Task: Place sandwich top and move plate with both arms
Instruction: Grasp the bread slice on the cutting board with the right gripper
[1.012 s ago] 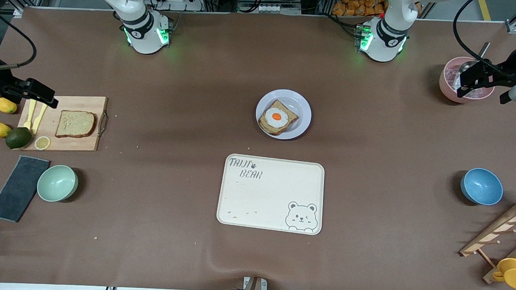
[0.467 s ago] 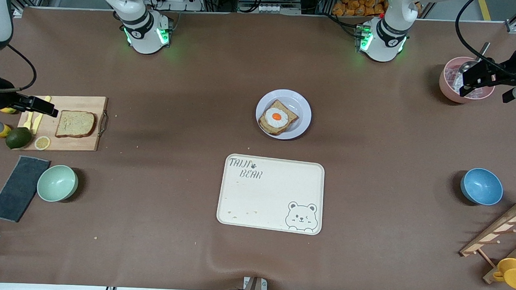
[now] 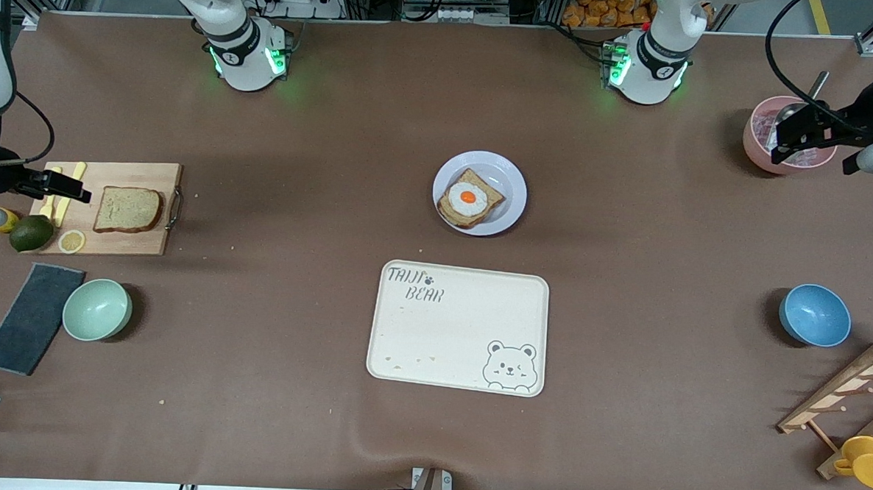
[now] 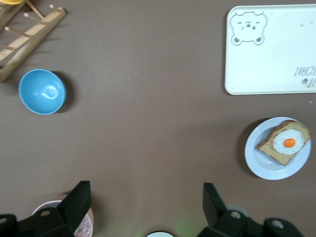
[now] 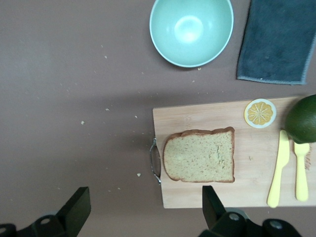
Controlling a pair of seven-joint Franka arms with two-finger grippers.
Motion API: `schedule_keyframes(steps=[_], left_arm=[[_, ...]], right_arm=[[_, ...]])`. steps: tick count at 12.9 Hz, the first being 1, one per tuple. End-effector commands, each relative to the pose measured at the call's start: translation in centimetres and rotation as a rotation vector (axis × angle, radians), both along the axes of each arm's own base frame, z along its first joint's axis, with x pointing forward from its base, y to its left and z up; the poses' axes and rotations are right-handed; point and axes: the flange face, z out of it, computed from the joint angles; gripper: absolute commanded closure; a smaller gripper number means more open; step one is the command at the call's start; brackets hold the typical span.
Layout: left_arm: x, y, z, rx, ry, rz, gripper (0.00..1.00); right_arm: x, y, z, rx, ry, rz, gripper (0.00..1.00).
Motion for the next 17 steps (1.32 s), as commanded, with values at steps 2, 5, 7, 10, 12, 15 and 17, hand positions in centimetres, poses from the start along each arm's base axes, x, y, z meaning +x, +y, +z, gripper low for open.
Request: schedule_keyframes(steps=[2,5,7,10,12,15,17], left_arm=[[0.2,0.4,0.4,-0.045,-0.019,0.029,0.0],[0.4,0.8,0.5,-0.044,-0.032,0.036,0.0],[0.4,1.0,0.5,-0.046,-0.032,0.04,0.0],[0.5,1.2,0.5,-0.046,-0.033,0.043,0.0],[0.4,1.1,0.6,-0.049,-0.034,0.05,0.0],[0.1,0.7,0.9,-0.064,-0.037,0.05,0.0],[0.4,0.7,0.4,-0.065,-0.027,0.049,0.0]], right_arm=[[-0.3,-4.2,-5.9,0.064,0.004,0.018,0.1],[-1.5,-8.0,-10.6,0.122,0.008,0.05,0.19],[-2.1,-9.9,-13.1,0.135,-0.006,0.068,0.19],[-3.0,-11.5,-15.7,0.149,0.004,0.066,0.19],[-3.3,-12.4,-18.1,0.183,-0.033,0.094,0.19],[-4.1,-13.8,-19.6,0.201,-0.056,0.108,0.28],[-4.8,-14.5,-20.9,0.216,-0.052,0.12,0.28]])
